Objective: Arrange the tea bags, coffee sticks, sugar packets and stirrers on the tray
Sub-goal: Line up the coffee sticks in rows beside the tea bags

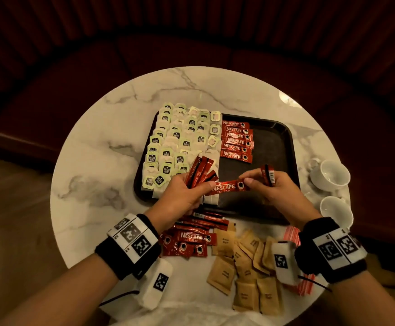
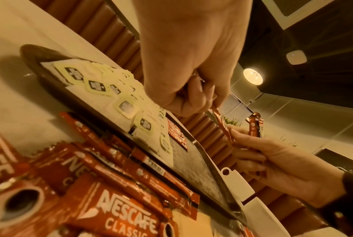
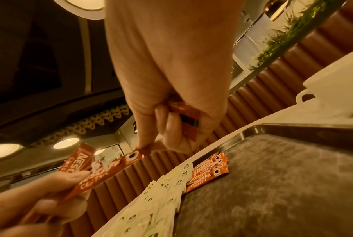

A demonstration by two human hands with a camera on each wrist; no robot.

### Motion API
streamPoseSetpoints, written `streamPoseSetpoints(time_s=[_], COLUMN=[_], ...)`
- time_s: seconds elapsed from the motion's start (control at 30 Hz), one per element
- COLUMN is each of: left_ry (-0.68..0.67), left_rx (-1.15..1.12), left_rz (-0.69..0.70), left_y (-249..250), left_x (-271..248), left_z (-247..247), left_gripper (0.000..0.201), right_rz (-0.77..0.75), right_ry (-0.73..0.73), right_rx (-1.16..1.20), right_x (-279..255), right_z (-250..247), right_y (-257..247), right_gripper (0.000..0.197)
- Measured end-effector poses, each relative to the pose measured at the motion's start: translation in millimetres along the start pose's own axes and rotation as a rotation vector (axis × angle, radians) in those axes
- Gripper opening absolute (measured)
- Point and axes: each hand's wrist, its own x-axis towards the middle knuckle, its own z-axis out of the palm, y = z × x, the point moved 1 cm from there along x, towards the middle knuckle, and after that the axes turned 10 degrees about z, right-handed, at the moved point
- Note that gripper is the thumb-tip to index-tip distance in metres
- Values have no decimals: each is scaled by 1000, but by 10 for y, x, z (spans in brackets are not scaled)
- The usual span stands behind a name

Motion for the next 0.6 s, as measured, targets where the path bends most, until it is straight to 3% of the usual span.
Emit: streamPoseSetpoints(time_s=[0.1,0.27,0.37,0.6], left_ry=[67,268,258,237], left_rx=[-27,-79,-83,-80], left_rz=[19,19,2,-21], left_y=[-30,-133,-200,-260], left_x=[35,85,38,-65], left_z=[5,-145,-208,-278], left_gripper=[21,23,23,25], right_rz=[22,77,156,220], right_ry=[-17,248,271,333], right_rx=[22,-32,-129,-254], right_x=[78,496,796,1109], right_z=[-31,-230,-279,-185], right_y=[-59,62,167,145], right_gripper=[12,10,16,4])
